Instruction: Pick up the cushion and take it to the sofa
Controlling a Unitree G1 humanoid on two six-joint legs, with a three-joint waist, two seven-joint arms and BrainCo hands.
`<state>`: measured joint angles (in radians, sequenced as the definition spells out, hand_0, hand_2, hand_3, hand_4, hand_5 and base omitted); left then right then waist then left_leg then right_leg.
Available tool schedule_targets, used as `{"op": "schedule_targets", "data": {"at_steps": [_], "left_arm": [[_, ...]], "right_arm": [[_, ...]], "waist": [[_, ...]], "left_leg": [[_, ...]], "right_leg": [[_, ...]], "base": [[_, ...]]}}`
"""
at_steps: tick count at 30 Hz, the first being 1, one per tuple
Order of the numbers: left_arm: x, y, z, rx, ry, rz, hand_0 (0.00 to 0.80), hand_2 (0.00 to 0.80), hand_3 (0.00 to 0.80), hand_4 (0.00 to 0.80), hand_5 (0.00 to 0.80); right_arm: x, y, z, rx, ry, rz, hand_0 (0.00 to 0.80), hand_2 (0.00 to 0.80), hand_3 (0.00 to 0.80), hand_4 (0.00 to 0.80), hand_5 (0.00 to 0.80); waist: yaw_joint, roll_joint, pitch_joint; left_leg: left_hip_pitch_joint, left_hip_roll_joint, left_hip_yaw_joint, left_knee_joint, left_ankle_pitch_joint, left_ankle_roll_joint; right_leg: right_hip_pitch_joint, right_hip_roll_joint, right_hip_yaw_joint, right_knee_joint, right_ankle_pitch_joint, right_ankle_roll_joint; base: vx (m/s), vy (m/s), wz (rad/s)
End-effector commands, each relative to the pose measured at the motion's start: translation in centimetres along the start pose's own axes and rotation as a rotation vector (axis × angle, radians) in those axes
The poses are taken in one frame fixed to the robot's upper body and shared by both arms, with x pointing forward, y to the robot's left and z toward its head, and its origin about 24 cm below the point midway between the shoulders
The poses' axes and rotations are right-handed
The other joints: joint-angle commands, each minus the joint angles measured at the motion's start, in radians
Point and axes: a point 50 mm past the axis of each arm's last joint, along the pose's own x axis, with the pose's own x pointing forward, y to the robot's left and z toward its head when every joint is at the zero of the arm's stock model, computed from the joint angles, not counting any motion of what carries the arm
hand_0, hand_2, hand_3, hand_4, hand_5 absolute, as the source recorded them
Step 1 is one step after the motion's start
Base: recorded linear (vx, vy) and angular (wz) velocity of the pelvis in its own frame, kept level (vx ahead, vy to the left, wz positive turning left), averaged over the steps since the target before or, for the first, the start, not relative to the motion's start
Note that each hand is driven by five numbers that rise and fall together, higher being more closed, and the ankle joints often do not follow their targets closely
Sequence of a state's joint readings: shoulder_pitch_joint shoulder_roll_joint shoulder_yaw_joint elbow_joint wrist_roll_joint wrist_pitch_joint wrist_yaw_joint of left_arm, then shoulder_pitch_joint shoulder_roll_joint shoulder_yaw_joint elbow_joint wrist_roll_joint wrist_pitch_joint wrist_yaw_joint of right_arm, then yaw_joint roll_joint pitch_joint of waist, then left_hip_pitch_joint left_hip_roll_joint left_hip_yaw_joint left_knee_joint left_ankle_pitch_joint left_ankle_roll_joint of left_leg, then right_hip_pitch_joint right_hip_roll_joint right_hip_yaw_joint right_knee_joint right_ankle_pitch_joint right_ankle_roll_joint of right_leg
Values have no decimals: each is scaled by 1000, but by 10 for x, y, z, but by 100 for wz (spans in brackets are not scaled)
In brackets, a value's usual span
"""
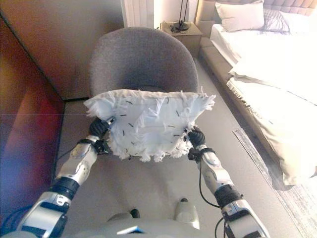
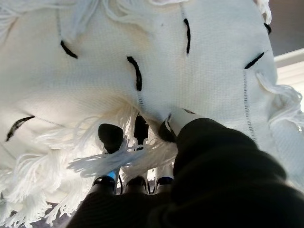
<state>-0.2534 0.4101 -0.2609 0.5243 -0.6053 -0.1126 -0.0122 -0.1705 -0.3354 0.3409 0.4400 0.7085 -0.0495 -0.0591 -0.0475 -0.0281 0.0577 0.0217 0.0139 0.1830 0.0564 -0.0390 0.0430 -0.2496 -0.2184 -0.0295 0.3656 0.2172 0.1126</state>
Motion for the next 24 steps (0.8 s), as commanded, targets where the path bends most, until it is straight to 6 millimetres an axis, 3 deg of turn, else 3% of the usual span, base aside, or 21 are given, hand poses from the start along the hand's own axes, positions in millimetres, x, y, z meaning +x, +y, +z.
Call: {"op": "schedule_targets", "data": {"at_steps": [1,5,8,12,16,19,20,22,23,24], "left_arm": [[23,-49,57,-33,-233,-203,800,800,800,800,800],[22,-48,57,-19,-239,-217,800,800,800,800,800],[19,-44,53,0,-230,-222,800,800,800,800,800],[14,-46,47,-2,-224,-224,800,800,800,800,800],[7,-45,38,-32,-213,-198,800,800,800,800,800],[2,-39,26,-76,-194,-151,800,800,800,800,800],[1,-38,25,-89,-194,-143,800,800,800,800,800],[1,-39,25,-107,-206,-130,800,800,800,800,800],[0,-39,24,-115,-209,-125,800,800,800,800,800],[0,-41,24,-129,-210,-118,800,800,800,800,800]], "right_arm": [[18,33,42,41,-163,132,800,800,800,800,800],[19,26,51,47,-175,138,800,800,800,800,800],[17,19,51,65,-165,143,800,800,800,800,800],[12,19,40,77,-157,153,800,800,800,800,800],[7,17,33,57,-149,159,800,800,800,800,800],[4,22,29,37,-124,183,800,800,800,800,800],[3,23,28,19,-117,193,800,800,800,800,800],[3,24,29,-10,-113,222,800,800,800,800,800],[2,23,30,-21,-112,230,800,800,800,800,800],[0,20,30,-36,-111,236,800,800,800,800,800]], "waist": [[-15,-28,-21],[-35,-48,8],[-51,-48,26],[-56,-67,27],[-59,-79,4],[-75,-58,-34],[-81,-48,-42],[-87,-49,-50],[-90,-50,-52],[-91,-59,-49]], "left_leg": [[11,-82,-81,6,-27,16],[41,-86,-107,49,-80,11],[76,-78,-105,63,-104,25],[88,-86,-88,111,-162,39],[100,-84,-73,162,-184,31],[134,-24,-51,217,-80,-26],[123,3,-49,274,-5,-57],[67,36,-44,421,118,-100],[41,45,-44,474,142,-108],[-33,58,-46,621,163,-115]], "right_leg": [[-16,12,57,-177,154,38],[-43,53,50,-431,131,58],[-99,80,63,-429,144,52],[-83,70,59,-391,147,47],[-6,52,24,-394,86,38],[18,86,33,-305,14,5],[38,107,42,-297,-3,-16],[76,129,57,-299,-28,-58],[89,136,64,-300,-37,-72],[122,139,68,-301,-54,-97]], "base": [[253,-150,29],[245,-98,22],[321,-87,14],[337,-127,19],[464,-176,21],[448,-197,-3],[353,-229,-28],[320,-240,-36],[287,-237,-40],[264,-219,-35]]}}
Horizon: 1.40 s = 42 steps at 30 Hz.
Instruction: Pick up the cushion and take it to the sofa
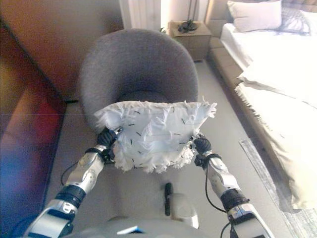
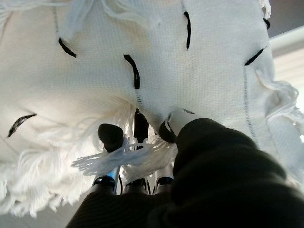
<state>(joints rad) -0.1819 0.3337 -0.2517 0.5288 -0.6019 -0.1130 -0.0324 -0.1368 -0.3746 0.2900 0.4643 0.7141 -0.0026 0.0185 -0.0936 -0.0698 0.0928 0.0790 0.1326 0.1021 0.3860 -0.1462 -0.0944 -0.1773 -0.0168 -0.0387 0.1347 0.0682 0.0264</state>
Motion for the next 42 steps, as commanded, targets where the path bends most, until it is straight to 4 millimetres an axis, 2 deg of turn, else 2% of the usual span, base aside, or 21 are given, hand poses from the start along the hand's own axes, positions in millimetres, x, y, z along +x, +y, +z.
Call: {"op": "schedule_targets", "data": {"at_steps": [1,4,6,8,11,12,14,19,22,25,26,28,29,30,31,33,35,37,38,40,42], "left_arm": [[9,-31,52,-51,-272,-112,800,800,800,800,800],[9,-34,51,-59,-266,-126,800,800,800,800,800],[8,-30,49,-57,-261,-133,800,800,800,800,800],[7,-26,50,-62,-258,-131,800,800,800,800,800],[5,-19,49,-74,-256,-129,800,800,800,800,800],[5,-15,49,-71,-256,-122,800,800,800,800,800],[6,-11,49,-65,-252,-119,800,800,800,800,800],[8,-1,45,-67,-238,-112,800,800,800,800,800],[10,-6,49,-62,-258,-110,800,800,800,800,800],[15,-12,58,-29,-271,-126,800,800,800,800,800],[16,-12,58,-23,-270,-131,800,800,800,800,800],[17,-11,59,-12,-264,-140,800,800,800,800,800],[17,-8,59,-13,-254,-139,800,800,800,800,800],[16,-5,59,-17,-245,-133,800,800,800,800,800],[15,-1,59,-22,-239,-125,800,800,800,800,800],[13,0,58,-22,-232,-117,800,800,800,800,800],[14,-3,58,0,-234,-118,800,800,800,800,800],[16,-9,64,18,-251,-128,800,800,800,800,800],[16,-9,65,19,-256,-126,800,800,800,800,800],[16,-15,64,19,-264,-143,800,800,800,800,800],[19,-24,67,24,-263,-153,800,800,800,800,800]], "right_arm": [[4,42,37,-47,-173,244,800,800,800,800,800],[3,32,37,-43,-171,236,800,800,800,800,800],[5,32,38,-30,-172,220,800,800,800,800,800],[8,36,40,-13,-171,212,800,800,800,800,800],[9,43,38,3,-168,202,800,800,800,800,800],[11,47,38,18,-163,208,800,800,800,800,800],[14,49,39,30,-159,204,800,800,800,800,800],[17,49,35,59,-139,195,800,800,800,800,800],[13,50,31,49,-145,193,800,800,800,800,800],[20,59,43,52,-197,179,800,800,800,800,800],[22,60,46,54,-208,171,800,800,800,800,800],[25,62,50,57,-228,153,800,800,800,800,800],[26,62,52,59,-236,143,800,800,800,800,800],[27,61,53,59,-235,138,800,800,800,800,800],[27,61,53,57,-233,138,800,800,800,800,800],[28,62,55,47,-231,138,800,800,800,800,800],[30,64,65,38,-246,142,800,800,800,800,800],[34,66,79,40,-265,148,800,800,800,800,800],[35,62,82,41,-263,156,800,800,800,800,800],[35,59,86,20,-272,144,800,800,800,800,800],[37,58,90,22,-273,130,800,800,800,800,800]], "waist": [[-45,-26,-85],[-36,-35,-73],[-20,-26,-57],[-3,-12,-45],[26,3,-37],[48,8,-33],[67,14,-45],[65,39,-79],[59,49,-82],[77,49,-71],[81,49,-69],[92,57,-61],[93,67,-53],[94,69,-49],[95,65,-45],[93,63,-43],[84,54,-28],[78,36,-4],[82,35,0],[92,26,3],[97,20,12]], "left_leg": [[-133,-54,38,344,279,22],[-221,-24,45,389,262,31],[-227,-24,58,276,268,39],[-234,-33,51,114,298,37],[-266,-47,2,-75,334,29],[-278,-52,-47,-185,342,24],[-280,-50,-71,-278,330,19],[-206,-57,-29,-370,285,30],[-199,-85,-20,-345,252,57],[-224,-120,-11,-309,216,95],[-226,-128,-8,-302,208,105],[-211,-145,4,-295,189,130],[-183,-153,3,-298,177,138],[-155,-163,2,-304,171,142],[-123,-171,3,-319,169,140],[-97,-171,-1,-339,173,131],[-75,-172,-14,-350,155,120],[-67,-177,-19,-329,114,116],[-74,-171,-30,-310,101,119],[-102,-165,-43,-233,82,105],[-145,-153,-38,-137,55,95]], "right_leg": [[63,-67,77,-68,84,-22],[105,-66,56,-65,54,-43],[138,-53,51,-59,27,-42],[152,-41,55,-37,-1,-39],[175,-35,68,-26,-21,-27],[206,-37,82,-39,-32,-13],[245,-48,90,-61,-43,4],[287,-79,66,-58,-81,30],[262,-100,55,-23,-86,43],[207,-141,23,101,-68,63],[195,-152,17,140,-52,65],[134,-191,-4,334,27,66],[79,-201,-10,438,64,56],[45,-213,-18,472,87,52],[22,-222,-29,435,101,54],[11,-208,-34,331,111,58],[-10,-182,-18,190,109,69],[-41,-181,-12,93,139,91],[-24,-170,-2,77,80,87],[7,-180,-7,62,55,84],[19,-191,-18,89,26,79]], "base": [[254,-207,-25],[237,-101,-11],[233,13,7],[205,89,6],[186,119,-3],[180,110,-5],[206,118,-33],[206,169,-31],[142,186,-43],[60,150,-1],[88,158,6],[125,195,7],[194,210,1],[264,165,-2],[231,60,3],[221,-66,3],[148,-144,0],[76,-153,-2],[82,-154,5],[77,-116,16],[80,-79,31]]}}
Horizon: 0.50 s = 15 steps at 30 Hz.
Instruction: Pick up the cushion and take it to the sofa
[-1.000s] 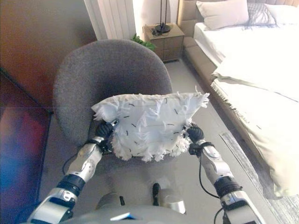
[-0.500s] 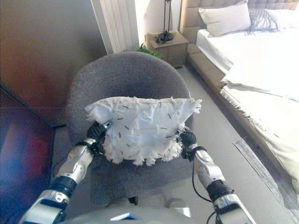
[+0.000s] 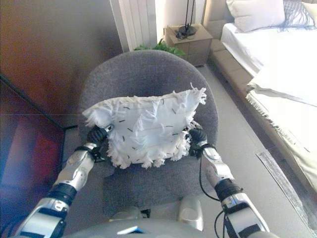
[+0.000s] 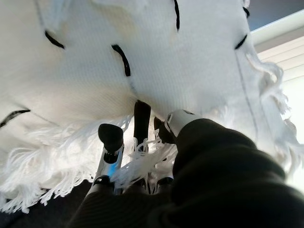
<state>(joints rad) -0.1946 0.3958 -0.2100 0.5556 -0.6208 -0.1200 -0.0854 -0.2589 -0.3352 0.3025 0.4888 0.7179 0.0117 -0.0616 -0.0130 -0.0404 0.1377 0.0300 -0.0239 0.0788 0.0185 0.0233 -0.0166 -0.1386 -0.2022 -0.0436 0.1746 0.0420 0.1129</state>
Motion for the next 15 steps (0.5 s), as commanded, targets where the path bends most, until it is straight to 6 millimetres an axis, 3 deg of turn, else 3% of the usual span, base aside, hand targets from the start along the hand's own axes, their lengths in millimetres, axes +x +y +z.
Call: {"op": "schedule_targets", "data": {"at_steps": [1,4,9,15], "left_arm": [[23,-52,58,-1,-246,-175,800,800,800,800,800],[26,-61,69,-25,-290,-187,800,800,800,800,800],[38,-77,104,23,-386,-207,800,800,800,800,800],[51,-108,146,38,-476,-202,800,800,800,800,800]], "right_arm": [[20,36,62,20,-216,131,800,800,800,800,800],[17,38,68,-4,-256,125,800,800,800,800,800],[25,54,104,-29,-355,145,800,800,800,800,800],[34,81,151,-97,-445,190,800,800,800,800,800]], "waist": [[19,-12,-25],[18,-15,6],[11,-1,87],[2,21,159]], "left_leg": [[-121,11,-13,279,-131,14],[-211,29,-15,419,-188,13],[-342,47,-19,583,-266,18],[-484,46,-32,640,-258,0]], "right_leg": [[-22,-15,-22,73,41,-14],[-75,-35,-33,172,-10,-26],[-205,-51,-29,352,-88,-44],[-336,-26,-12,405,-111,-45]], "base": [[63,-76,37],[-37,-49,42],[-135,-30,5],[-197,-20,0]]}}
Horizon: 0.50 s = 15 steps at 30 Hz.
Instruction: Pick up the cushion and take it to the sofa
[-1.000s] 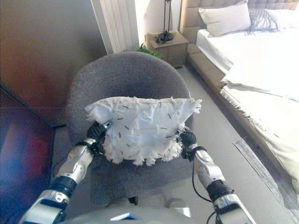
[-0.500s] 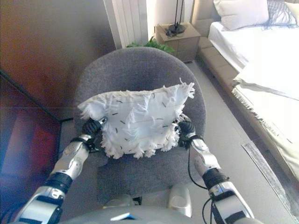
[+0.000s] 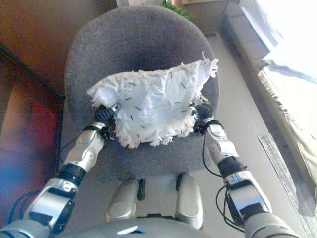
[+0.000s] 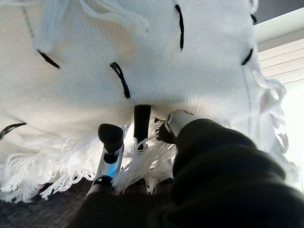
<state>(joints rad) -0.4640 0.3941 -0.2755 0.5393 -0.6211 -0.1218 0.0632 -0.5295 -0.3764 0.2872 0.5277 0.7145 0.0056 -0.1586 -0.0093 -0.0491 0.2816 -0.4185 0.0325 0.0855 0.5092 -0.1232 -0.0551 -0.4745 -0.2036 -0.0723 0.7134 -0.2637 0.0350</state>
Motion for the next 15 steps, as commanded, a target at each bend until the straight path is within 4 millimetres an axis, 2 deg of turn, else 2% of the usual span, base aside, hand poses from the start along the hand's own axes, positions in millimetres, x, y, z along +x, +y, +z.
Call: {"op": "schedule_targets", "data": {"at_steps": [1,4,5,7,15], "left_arm": [[31,-69,70,-27,-261,-166,800,800,800,800,800],[47,-78,84,-6,-262,-113,800,800,800,800,800],[52,-77,88,-11,-260,-86,800,800,800,800,800],[58,-77,96,-29,-254,-28,800,800,800,800,800],[63,-71,91,-78,-208,85,800,800,800,800,800]], "right_arm": [[21,63,70,0,-235,226,800,800,800,800,800],[32,70,86,-17,-239,237,800,800,800,800,800],[35,70,90,-30,-236,239,800,800,800,800,800],[40,72,94,-63,-224,239,800,800,800,800,800],[45,85,95,-144,-183,255,800,800,800,800,800]], "waist": [[-3,33,26],[-9,37,45],[-11,41,50],[-15,39,53],[-11,32,55]], "left_leg": [[-59,-11,-38,152,-105,35],[-110,-6,-36,179,-100,25],[-113,0,-39,197,-128,18],[-135,6,-37,217,-129,17],[-147,10,-37,234,-130,6]], "right_leg": [[-21,-20,16,-133,197,32],[-63,-11,20,-113,193,25],[-68,-4,25,-90,165,30],[-87,1,27,-72,158,26],[-79,3,24,-78,151,20]], "base": [[-248,-10,-20],[-119,-26,-18],[-17,-40,-14],[-2,-50,-23],[33,-33,-5]]}}
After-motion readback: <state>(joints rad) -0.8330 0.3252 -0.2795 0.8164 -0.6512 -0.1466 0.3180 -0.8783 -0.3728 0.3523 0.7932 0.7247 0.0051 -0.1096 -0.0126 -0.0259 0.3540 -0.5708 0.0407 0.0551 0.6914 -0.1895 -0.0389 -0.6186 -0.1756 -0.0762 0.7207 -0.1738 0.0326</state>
